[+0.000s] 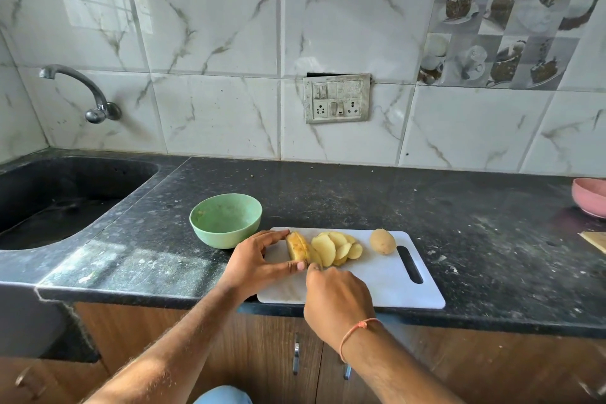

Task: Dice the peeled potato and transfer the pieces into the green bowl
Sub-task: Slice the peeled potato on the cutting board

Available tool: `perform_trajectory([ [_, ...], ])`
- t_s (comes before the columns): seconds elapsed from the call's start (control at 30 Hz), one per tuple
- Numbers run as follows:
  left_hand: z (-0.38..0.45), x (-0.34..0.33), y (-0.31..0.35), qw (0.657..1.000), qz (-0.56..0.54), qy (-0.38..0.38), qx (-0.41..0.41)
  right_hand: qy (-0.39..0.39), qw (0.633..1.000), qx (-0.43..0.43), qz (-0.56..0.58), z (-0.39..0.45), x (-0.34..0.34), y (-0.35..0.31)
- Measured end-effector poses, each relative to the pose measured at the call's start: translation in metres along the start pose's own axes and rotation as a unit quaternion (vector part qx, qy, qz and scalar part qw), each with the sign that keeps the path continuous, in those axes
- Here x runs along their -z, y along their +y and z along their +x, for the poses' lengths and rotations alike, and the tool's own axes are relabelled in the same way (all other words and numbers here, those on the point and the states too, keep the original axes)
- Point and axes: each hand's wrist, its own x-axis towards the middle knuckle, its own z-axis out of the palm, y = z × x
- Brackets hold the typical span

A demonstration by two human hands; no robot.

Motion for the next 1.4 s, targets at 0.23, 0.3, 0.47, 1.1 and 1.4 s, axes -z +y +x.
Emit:
perform_trajectory([
  [0.23,0.001,0.001,-0.001,1.000,0.001,-0.012,0.005,-0.013,1.000,0.023,-0.010,-0.019,-0.008,0.006],
  [0.3,0.002,0.000,-0.002,1.000,0.002,-0.012,0.006,-0.012,1.000,0.018,-0.013,-0.016,-0.007,0.007],
  [0.47,0.002,0.000,-0.003,1.000,-0.003,-0.012,0.017,-0.036,0.999,0.006,-0.014,0.001,-0.004,0.003],
  [1.1,-0.001,0.000,-0.003,1.000,-0.004,-0.007,-0.005,-0.018,0.998,0.032,-0.050,-0.019,0.000,0.010],
  [1.4,-0.001,-0.002,-0.004,1.000,-0.002,-0.002,-0.010,-0.010,0.997,0.030,-0.065,-0.025,0.008,0.013],
])
